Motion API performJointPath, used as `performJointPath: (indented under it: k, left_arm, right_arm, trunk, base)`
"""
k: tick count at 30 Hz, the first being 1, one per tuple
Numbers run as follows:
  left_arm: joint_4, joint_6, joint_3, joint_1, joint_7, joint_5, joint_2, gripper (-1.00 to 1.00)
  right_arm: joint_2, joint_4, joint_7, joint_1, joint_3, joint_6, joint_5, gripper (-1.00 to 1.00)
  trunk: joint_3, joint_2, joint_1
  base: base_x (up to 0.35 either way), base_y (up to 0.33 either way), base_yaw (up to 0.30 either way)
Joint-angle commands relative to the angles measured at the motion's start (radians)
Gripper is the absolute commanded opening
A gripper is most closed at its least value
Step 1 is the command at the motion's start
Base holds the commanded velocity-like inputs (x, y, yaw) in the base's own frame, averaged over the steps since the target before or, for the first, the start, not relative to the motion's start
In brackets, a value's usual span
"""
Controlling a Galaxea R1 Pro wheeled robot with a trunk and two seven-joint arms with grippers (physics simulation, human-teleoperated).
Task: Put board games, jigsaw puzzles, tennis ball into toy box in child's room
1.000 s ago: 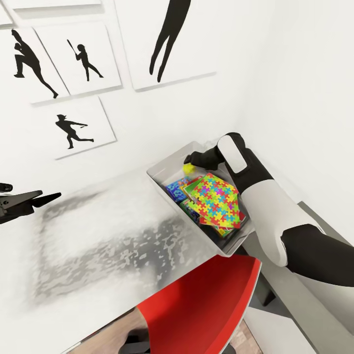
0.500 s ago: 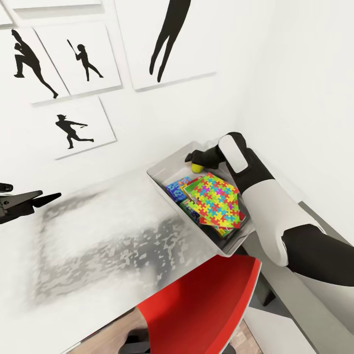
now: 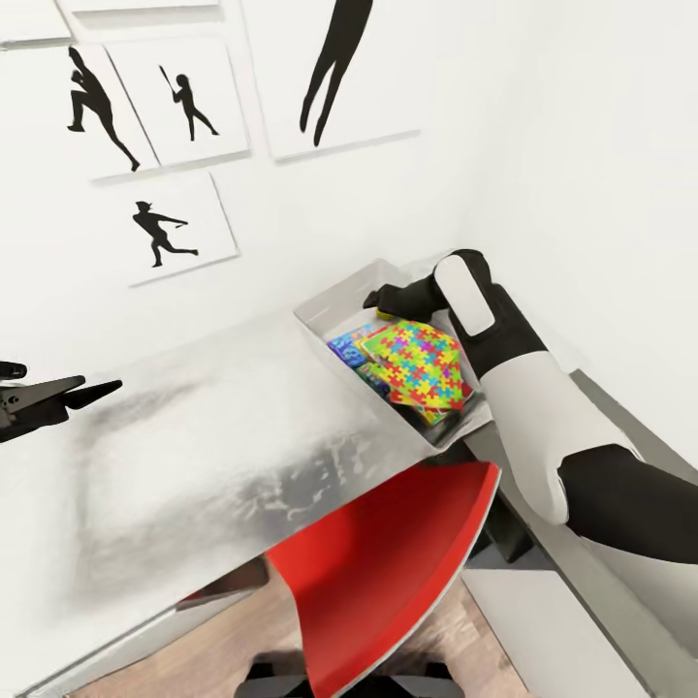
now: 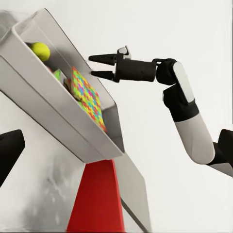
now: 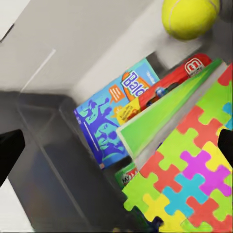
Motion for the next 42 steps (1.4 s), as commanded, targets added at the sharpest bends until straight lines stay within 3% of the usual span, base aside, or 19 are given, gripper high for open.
performJointPath:
  k: [1,9,18,21,24,33,42]
  left_arm:
    - [0.0,0.011,0.0,-0.001,-0.004,-0.001,0.0,1.0]
    - [-0.001,0.011,-0.001,-0.001,-0.004,0.0,0.0,1.0]
    - [0.0,0.011,0.0,-0.001,-0.004,0.002,0.003,1.0]
    - [-0.001,0.011,0.001,-0.001,-0.004,0.002,0.005,1.0]
    - [0.0,0.011,0.0,-0.001,-0.004,0.002,0.005,1.0]
    - [-0.001,0.011,0.0,-0.001,-0.004,0.002,0.005,1.0]
    - [-0.001,0.011,0.003,-0.001,-0.004,0.002,0.006,1.0]
  right_arm:
    - [-0.001,-0.016,-0.011,-0.001,0.0,0.009,-0.01,1.0]
    - [-0.034,-0.133,-0.013,-0.002,-0.013,0.046,-0.013,1.0]
    - [-0.047,-0.216,-0.012,-0.001,-0.014,0.046,-0.023,1.0]
    - [-0.05,-0.285,-0.012,0.001,-0.012,0.046,-0.026,1.0]
    - [-0.069,-0.318,-0.011,0.007,-0.012,0.046,-0.027,1.0]
    - [-0.112,-0.33,-0.011,0.032,-0.012,0.046,-0.031,1.0]
    - [-0.122,-0.33,-0.011,0.035,-0.014,0.046,-0.033,1.0]
  trunk:
    - [0.0,-0.002,0.0]
    - [0.012,-0.002,0.0]
    - [0.027,-0.002,0.0]
    - [0.032,-0.002,0.0]
    - [0.037,-0.002,0.0]
    - [0.051,-0.002,0.0]
    - [0.066,-0.002,0.0]
  base:
    - [-0.317,0.0,0.0]
    - [-0.221,0.0,0.0]
    - [-0.013,0.0,0.0]
    - [0.0,0.0,0.0]
    - [-0.098,0.0,0.0]
    - [-0.293,0.0,0.0]
    - [-0.328,0.0,0.0]
